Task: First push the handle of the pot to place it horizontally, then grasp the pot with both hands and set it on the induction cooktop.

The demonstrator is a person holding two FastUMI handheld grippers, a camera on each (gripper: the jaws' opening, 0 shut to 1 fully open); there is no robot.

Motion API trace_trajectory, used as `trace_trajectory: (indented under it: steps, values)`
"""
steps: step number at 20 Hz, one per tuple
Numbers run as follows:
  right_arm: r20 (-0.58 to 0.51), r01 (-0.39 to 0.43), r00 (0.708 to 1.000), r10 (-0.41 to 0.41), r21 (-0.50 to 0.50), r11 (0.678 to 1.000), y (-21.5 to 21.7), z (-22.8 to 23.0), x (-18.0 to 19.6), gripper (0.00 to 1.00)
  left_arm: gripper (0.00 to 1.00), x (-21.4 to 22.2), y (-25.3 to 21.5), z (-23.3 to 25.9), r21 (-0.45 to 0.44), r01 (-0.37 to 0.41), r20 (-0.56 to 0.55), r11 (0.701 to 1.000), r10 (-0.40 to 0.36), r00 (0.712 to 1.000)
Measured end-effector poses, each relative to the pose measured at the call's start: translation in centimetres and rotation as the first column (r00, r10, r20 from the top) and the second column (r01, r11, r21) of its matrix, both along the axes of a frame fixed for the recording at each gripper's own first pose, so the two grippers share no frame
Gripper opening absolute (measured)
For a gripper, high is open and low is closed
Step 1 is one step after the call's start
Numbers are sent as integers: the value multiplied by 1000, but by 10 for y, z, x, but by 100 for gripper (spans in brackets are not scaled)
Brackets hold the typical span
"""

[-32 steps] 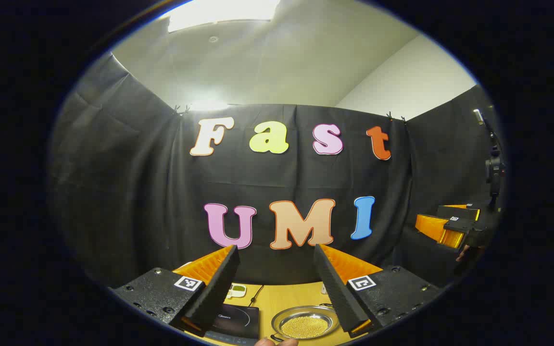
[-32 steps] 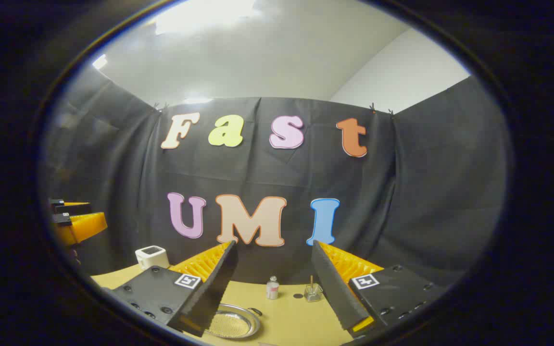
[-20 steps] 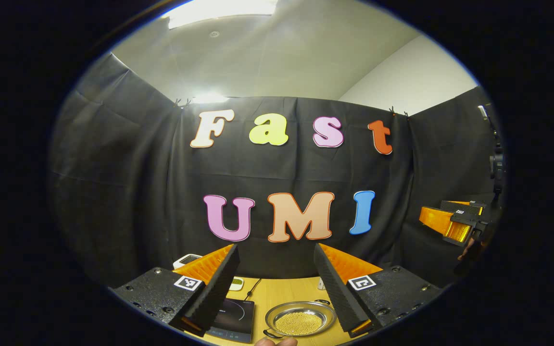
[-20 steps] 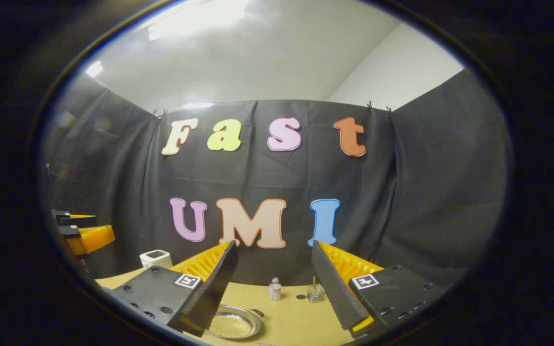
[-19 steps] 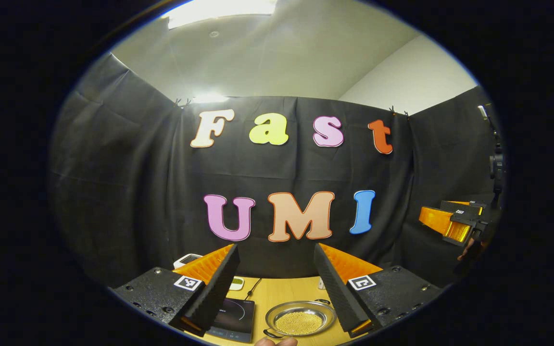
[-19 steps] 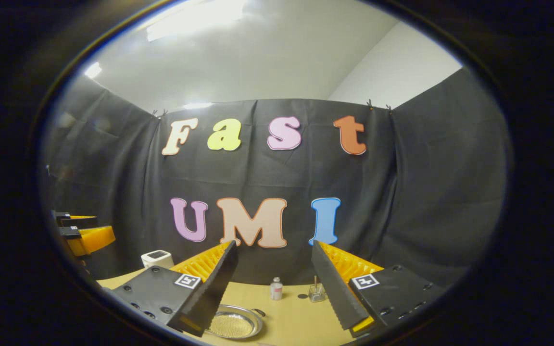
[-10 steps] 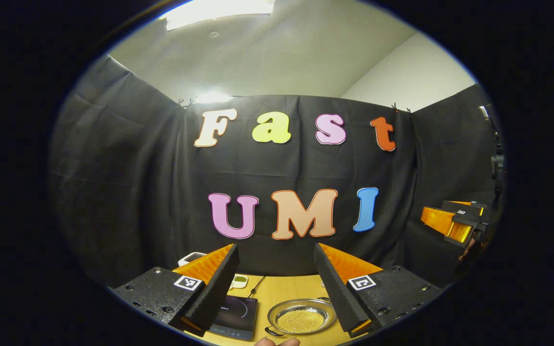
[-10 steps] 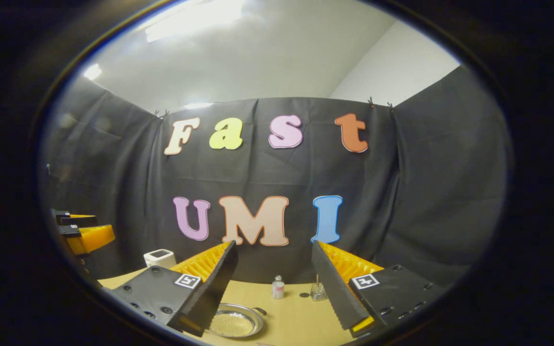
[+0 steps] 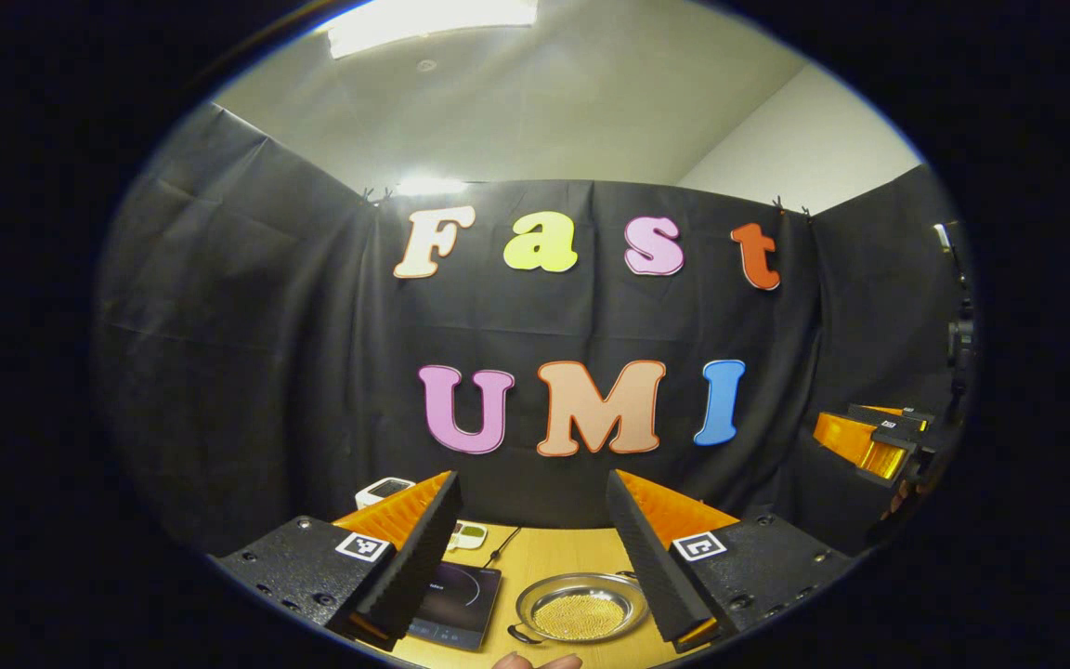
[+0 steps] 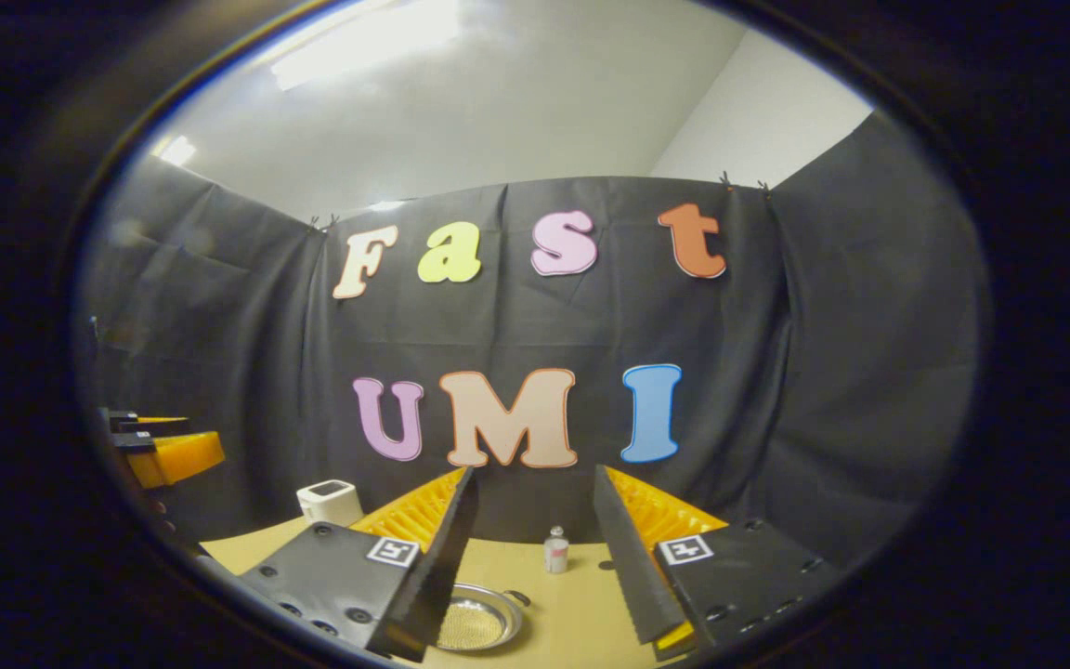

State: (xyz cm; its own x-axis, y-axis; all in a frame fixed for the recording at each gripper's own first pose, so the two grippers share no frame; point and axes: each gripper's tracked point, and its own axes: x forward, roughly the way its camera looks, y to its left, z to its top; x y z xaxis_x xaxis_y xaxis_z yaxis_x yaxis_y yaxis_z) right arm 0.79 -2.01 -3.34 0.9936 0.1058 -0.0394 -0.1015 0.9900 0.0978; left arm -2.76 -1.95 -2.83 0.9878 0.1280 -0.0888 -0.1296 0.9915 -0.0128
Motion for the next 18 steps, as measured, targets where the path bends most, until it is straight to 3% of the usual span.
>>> trace_trajectory:
  steps: [1,4,5,7,8,10,11,12,16,18]
  values:
    - [-1,-15,1000,15,3,1000,9,-3,0,67,92,-2,3,0,3,-4,3,1000,4,1000]
    - [-18,-22,1000,22,-16,1000,26,-13,3,62,92,-2,24,-8,1,-15,-3,1000,15,1000]
    - [-24,-24,999,23,-22,999,34,-14,2,46,92,2,29,-11,-12,-10,-2,1000,10,1000]
    - [-41,-17,999,16,-32,999,53,-20,7,39,95,8,47,-17,-19,1,-17,1000,-1,1000]
    - [-46,1,999,-3,-40,999,58,-22,8,39,92,9,57,-18,-12,9,-16,1000,-9,1000]
    - [-59,16,998,-18,-42,999,78,-23,10,19,95,16,72,-17,10,41,-10,999,-41,999]
    - [-76,29,997,-32,-41,999,86,-33,12,15,92,19,78,-20,24,62,-13,998,-62,998]
    - [-99,18,995,-21,-26,999,101,-38,14,15,95,22,85,-22,39,84,-15,996,-83,996]
    - [-189,20,982,-14,26,999,137,-74,20,0,95,34,102,-33,39,162,-5,986,-162,987]
    - [-228,17,974,-11,26,1000,149,-91,19,7,92,37,110,-46,31,188,-35,982,-187,982]
